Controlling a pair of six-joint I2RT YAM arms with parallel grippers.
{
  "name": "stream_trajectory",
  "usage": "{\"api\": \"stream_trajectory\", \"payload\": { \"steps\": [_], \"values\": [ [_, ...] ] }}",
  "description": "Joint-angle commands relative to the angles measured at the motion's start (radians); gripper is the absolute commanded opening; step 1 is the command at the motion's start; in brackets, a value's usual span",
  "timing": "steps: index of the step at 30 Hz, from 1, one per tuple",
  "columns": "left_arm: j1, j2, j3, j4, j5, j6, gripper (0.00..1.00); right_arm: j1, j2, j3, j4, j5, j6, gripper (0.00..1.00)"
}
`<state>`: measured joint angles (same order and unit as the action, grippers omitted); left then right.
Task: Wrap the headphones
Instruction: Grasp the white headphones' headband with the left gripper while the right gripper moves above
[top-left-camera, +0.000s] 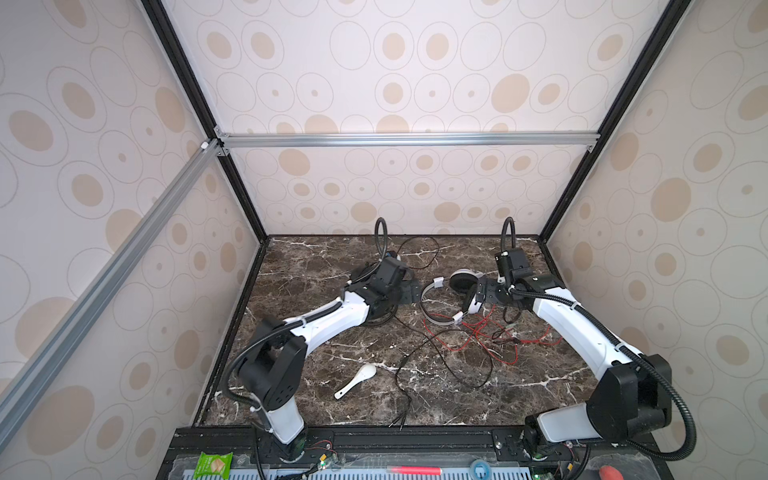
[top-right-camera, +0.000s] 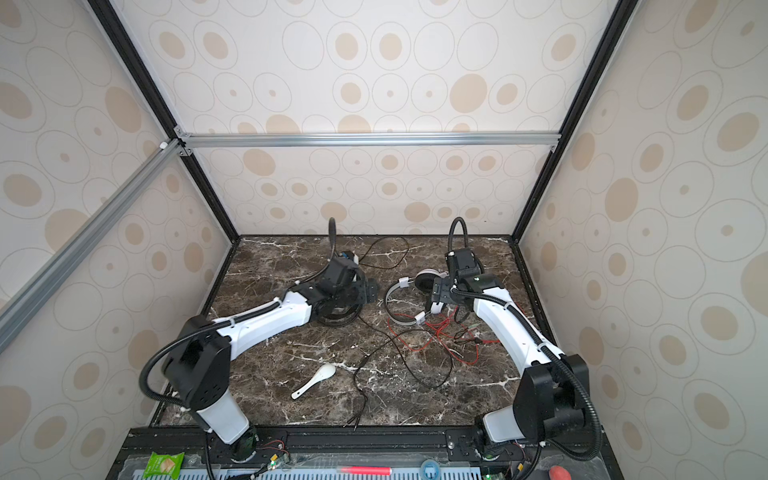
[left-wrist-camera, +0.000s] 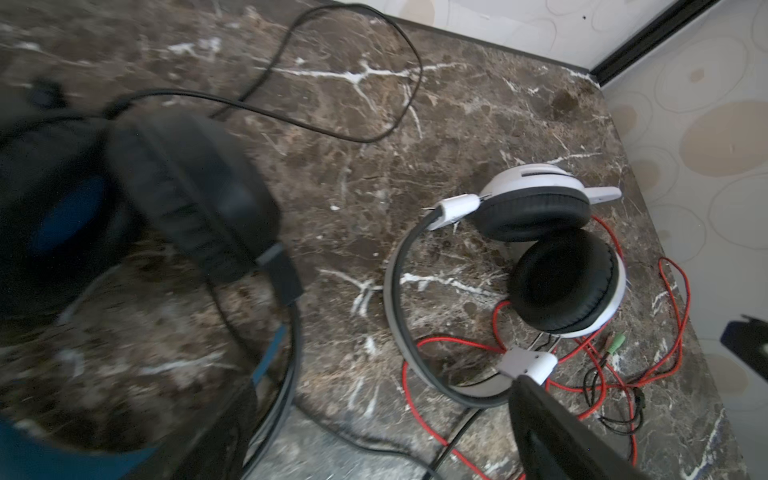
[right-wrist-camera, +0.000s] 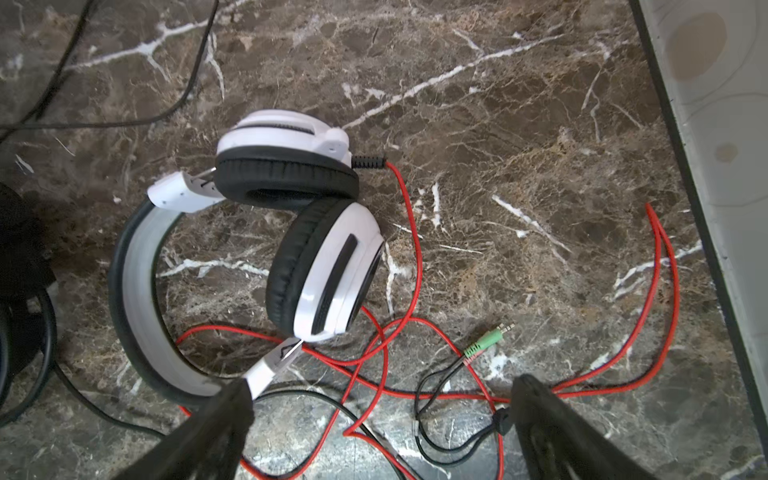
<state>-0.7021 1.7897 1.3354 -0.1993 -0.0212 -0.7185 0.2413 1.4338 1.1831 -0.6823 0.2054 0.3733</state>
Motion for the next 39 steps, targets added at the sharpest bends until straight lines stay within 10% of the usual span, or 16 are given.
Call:
{"api": "stream_trajectory", "payload": {
  "steps": [1,16,25,31,39],
  "values": [
    [-0.037,0.114,0.14,-0.107,-0.001,-0.11,0.88,-0.002,0.015,0.034,-0.081,-0.006,-0.021,1.0],
    [-0.076,0.494,0.439,-0.28,-0.064,-0.226,0.63,-0.002,-0.004,0.021,-0.088,-0.03,-0.092,1.0],
    [-0.077,0.527,0.458,-0.273,-0.099,-0.236,0.28,-0.002,0.019,0.074,-0.088,-0.028,-0.147,1.0],
    [-0.076,0.525,0.532,-0.316,-0.204,-0.148,0.01,-0.002,0.021,0.119,-0.108,-0.036,-0.184,1.0],
    [-0.052,0.512,0.582,-0.379,-0.274,0.151,0.0,-0.002,-0.025,0.107,-0.114,-0.046,-0.194,1.0]
  ]
}}
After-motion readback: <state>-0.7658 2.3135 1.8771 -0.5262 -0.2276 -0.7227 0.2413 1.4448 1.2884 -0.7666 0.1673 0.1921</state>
